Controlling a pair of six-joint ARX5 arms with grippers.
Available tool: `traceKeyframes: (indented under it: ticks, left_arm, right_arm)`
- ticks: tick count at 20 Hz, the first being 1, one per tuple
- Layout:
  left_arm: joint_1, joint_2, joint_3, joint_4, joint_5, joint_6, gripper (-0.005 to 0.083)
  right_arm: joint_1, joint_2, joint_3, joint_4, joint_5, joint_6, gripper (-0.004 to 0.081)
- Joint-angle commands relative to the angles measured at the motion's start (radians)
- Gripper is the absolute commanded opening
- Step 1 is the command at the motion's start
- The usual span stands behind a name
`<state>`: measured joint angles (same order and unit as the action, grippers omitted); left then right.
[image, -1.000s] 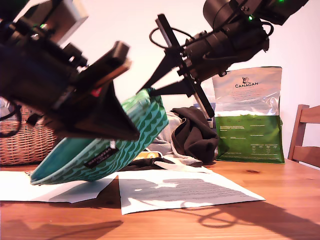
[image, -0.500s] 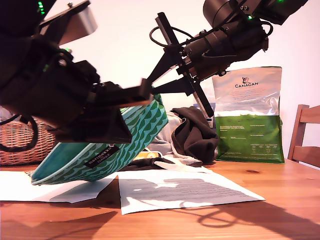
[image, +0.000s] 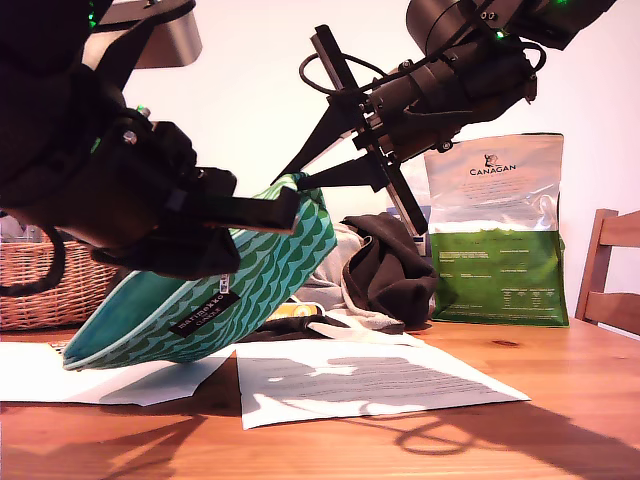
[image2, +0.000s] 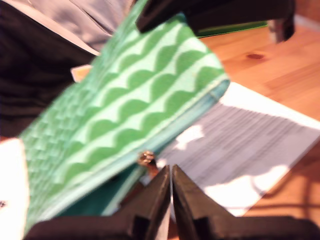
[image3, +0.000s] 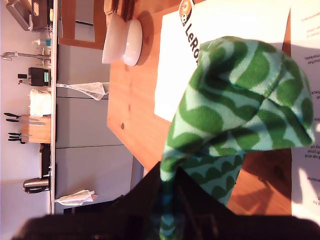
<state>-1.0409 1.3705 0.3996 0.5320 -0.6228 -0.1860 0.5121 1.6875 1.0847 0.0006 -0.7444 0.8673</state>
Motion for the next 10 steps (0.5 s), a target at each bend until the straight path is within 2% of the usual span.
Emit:
traceKeyframes:
  ticks: [1, 4, 8, 10]
  left_arm:
    - [-0.01, 0.001, -0.01, 0.008, -0.017, 0.013, -0.0024]
    - [-0.025, -0.039, -0.01, -0.023, -0.056, 0.057, -0.0024]
    - [-0.029, -0.103, -0.011, -0.116, -0.082, 0.045, -0.0024]
    - [-0.022, -0.109, -0.013, -0.154, -0.026, -0.128, -0.0024]
  right_arm:
    - [0.005, 0.015, 0.03, 0.018, 0.01, -0.003, -0.0013]
    - [0.005, 0.015, 0.03, 0.018, 0.021, -0.006, -0.0012]
    - [0.005, 0.015, 0.03, 0.018, 0.021, -0.01, -0.0012]
    - [0.005, 0.015, 0.03, 0.018, 0.019, -0.01, -0.0012]
